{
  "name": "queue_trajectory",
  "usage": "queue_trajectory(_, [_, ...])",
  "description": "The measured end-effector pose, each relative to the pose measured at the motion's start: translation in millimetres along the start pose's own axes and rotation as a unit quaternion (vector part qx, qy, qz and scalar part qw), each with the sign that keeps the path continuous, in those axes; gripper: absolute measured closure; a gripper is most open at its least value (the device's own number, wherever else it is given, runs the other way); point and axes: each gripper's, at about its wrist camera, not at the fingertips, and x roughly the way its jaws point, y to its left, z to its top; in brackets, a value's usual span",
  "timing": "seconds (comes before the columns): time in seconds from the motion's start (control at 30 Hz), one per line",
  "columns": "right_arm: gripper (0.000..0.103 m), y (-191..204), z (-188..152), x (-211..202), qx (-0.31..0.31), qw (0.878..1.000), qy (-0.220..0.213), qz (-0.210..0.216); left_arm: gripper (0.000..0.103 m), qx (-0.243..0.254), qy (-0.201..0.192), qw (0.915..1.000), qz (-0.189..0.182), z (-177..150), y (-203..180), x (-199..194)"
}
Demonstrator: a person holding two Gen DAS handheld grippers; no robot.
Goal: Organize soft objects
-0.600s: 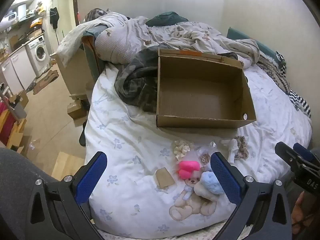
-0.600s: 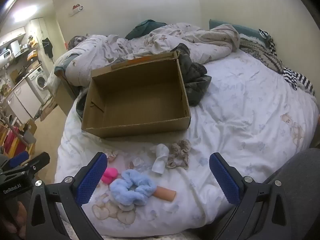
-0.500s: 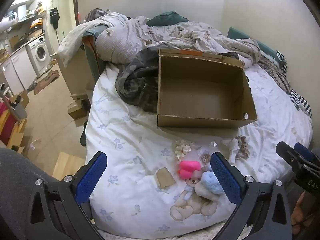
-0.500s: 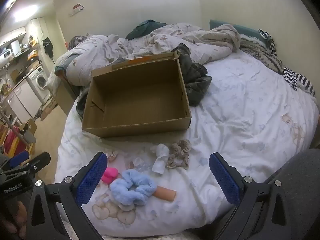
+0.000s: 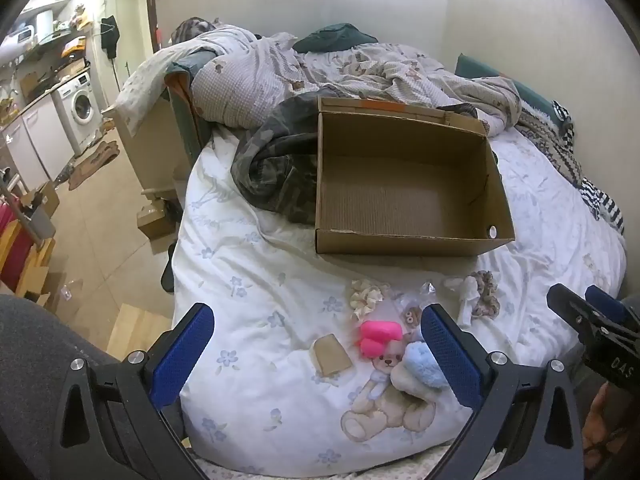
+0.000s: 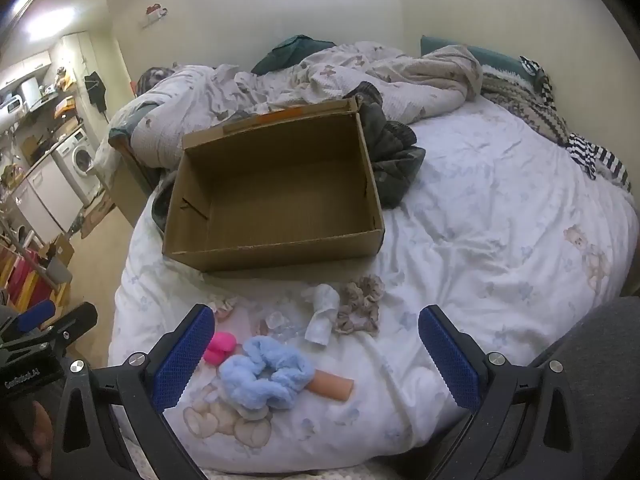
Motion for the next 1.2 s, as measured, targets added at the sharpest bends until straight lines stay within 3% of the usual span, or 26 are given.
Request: queue_trajectory(1.2, [0.000, -1.5, -1.3, 1.9, 0.004, 1.000, 0.007, 0.001, 0.000, 0.000, 0.001, 1.0000, 0.001, -5.2, 8.5, 2.5])
